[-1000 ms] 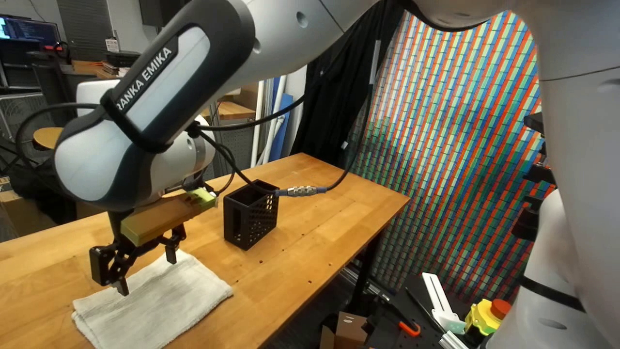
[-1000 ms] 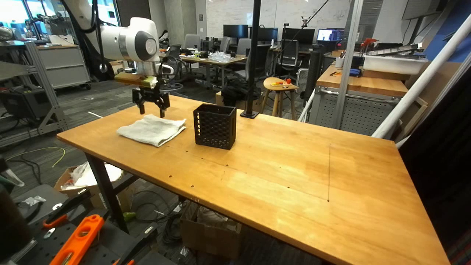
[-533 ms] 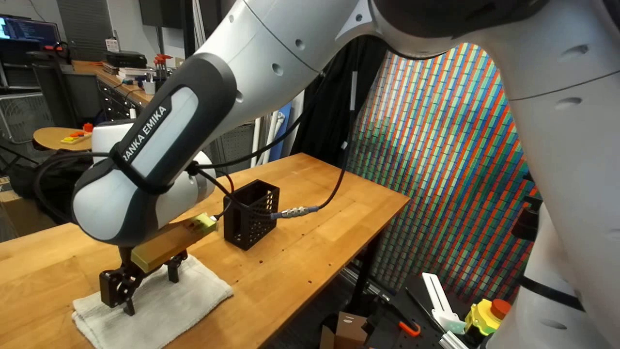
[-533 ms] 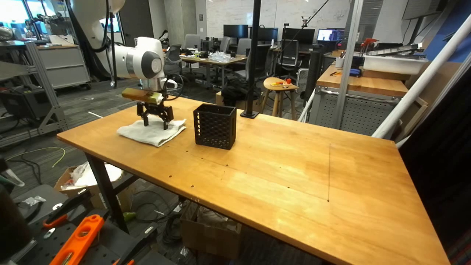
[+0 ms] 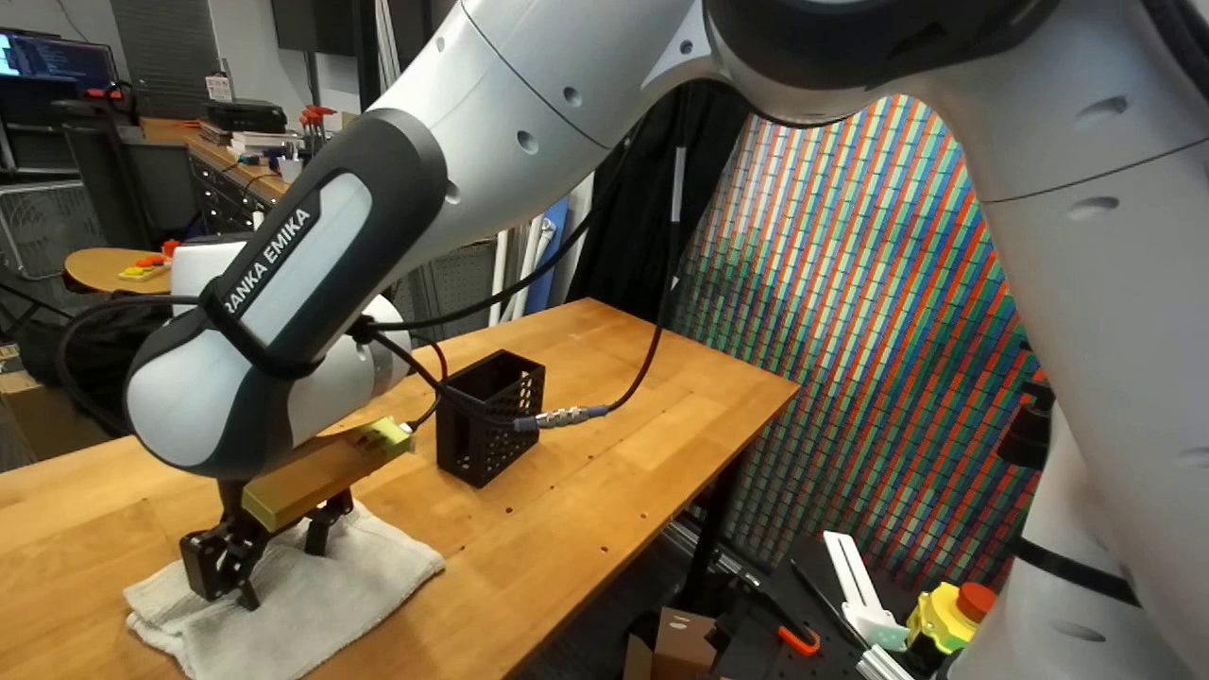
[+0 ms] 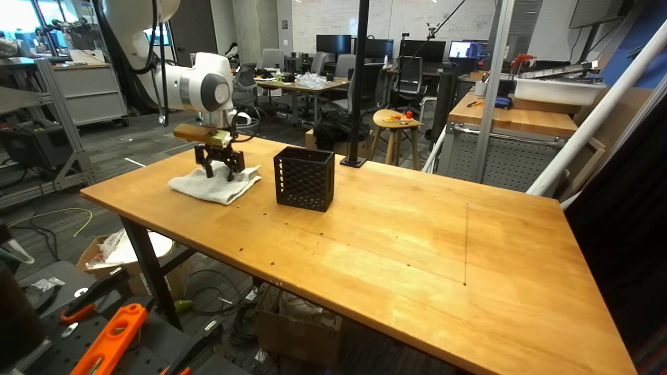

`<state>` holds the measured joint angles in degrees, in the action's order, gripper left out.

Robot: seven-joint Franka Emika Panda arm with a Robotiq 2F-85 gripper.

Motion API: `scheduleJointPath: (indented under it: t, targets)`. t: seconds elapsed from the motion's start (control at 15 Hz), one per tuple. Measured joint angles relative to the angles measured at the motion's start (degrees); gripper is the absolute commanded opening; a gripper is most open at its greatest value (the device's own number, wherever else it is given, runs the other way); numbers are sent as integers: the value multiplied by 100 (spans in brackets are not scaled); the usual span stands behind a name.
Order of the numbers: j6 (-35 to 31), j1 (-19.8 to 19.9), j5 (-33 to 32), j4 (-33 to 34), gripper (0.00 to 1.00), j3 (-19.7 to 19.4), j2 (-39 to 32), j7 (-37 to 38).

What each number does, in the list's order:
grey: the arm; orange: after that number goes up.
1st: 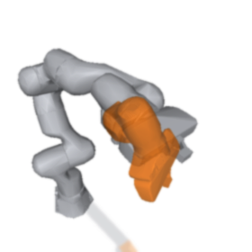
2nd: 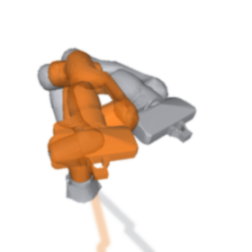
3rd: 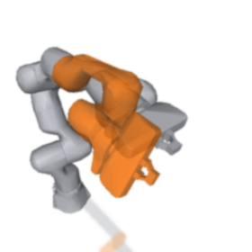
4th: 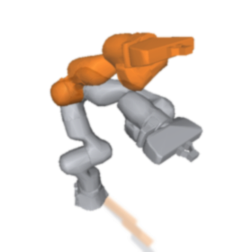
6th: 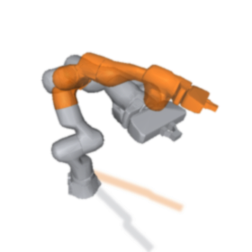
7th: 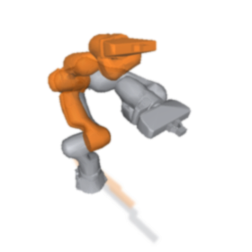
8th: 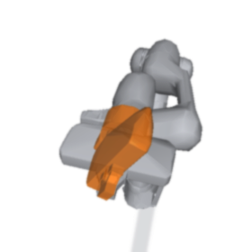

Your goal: Put the white towel in the black basket.

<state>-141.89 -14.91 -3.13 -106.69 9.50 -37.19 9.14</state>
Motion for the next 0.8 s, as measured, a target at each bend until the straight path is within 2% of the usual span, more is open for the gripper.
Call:
scheduleJointPath:
  t: [0.27,0.4,0.8]
  targets:
    - [10,3,134,-3,12,88,98,-42]
    - [54,7,264,-27,4,147,186,-103]
    - [310,72,495,-274,8,215,705,-224]
